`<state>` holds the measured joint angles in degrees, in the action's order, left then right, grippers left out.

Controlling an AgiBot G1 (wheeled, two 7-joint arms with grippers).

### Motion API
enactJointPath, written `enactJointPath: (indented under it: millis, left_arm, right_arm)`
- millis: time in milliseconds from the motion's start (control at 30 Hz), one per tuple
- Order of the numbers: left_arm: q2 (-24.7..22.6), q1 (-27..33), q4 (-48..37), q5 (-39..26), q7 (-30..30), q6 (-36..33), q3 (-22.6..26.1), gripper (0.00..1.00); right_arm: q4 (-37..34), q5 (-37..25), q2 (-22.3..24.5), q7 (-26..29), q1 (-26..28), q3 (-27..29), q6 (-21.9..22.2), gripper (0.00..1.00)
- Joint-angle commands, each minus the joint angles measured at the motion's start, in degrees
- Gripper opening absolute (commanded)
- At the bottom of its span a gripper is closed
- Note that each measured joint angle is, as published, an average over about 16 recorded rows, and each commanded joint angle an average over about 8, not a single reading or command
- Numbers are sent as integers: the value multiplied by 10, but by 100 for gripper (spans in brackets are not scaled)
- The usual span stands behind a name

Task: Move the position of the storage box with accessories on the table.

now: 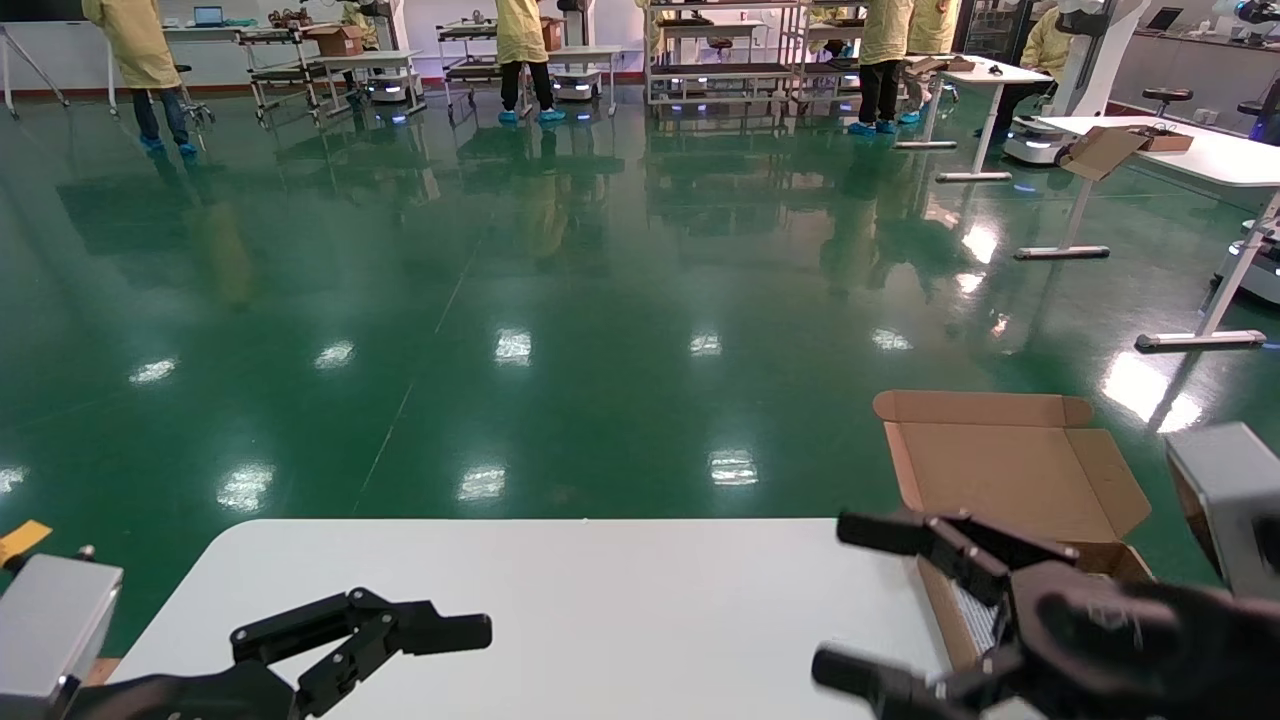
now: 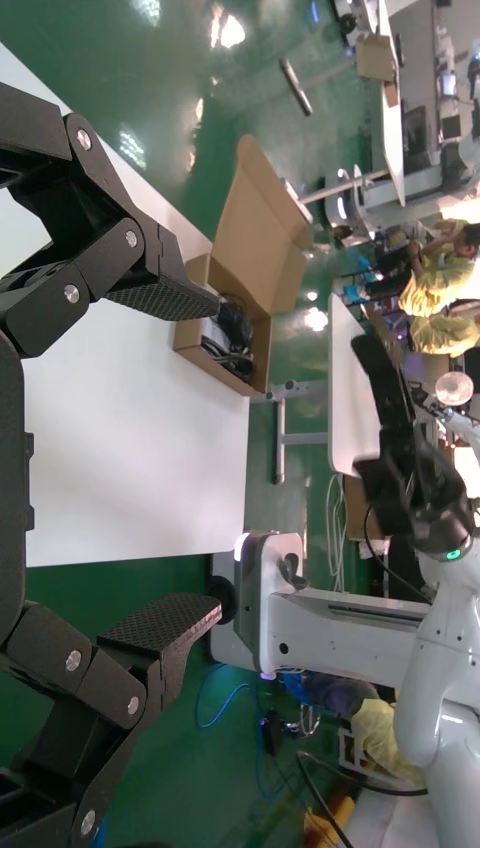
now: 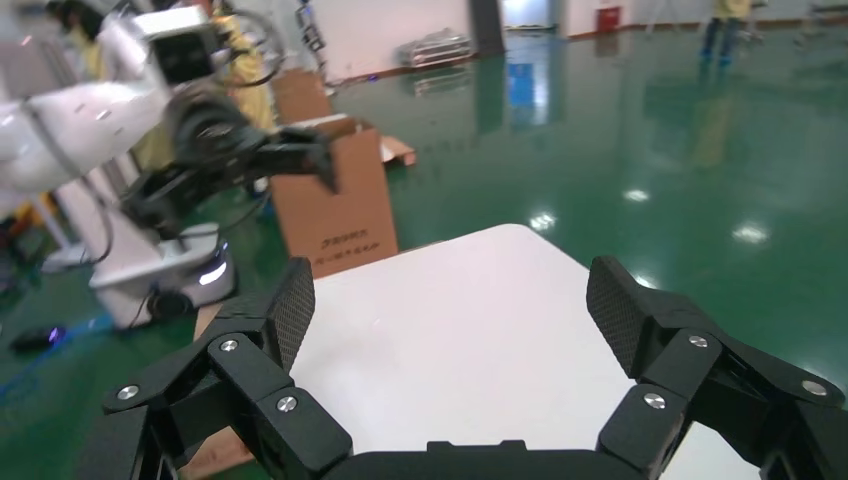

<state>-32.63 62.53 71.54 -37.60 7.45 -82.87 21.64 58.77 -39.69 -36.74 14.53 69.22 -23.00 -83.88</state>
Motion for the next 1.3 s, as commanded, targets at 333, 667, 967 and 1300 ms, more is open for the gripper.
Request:
enactJointPath:
  millis: [333,667,967,1300]
  left_arm:
    - [0,0,0,0,0,0,0,100]
    - [0,0,0,0,0,0,0,100]
    - [0,0,0,0,0,0,0,100]
    - [0,0,0,0,0,0,0,100]
  right_arm:
    - [119,-18,14,-30,-62,56,-15,100]
    - [166,-25,20,-41,-86,79,-22,100]
    - [156,-24,19,-39,-81,74,-20,100]
    - [150,-23,18,-38,-78,71,-19,100]
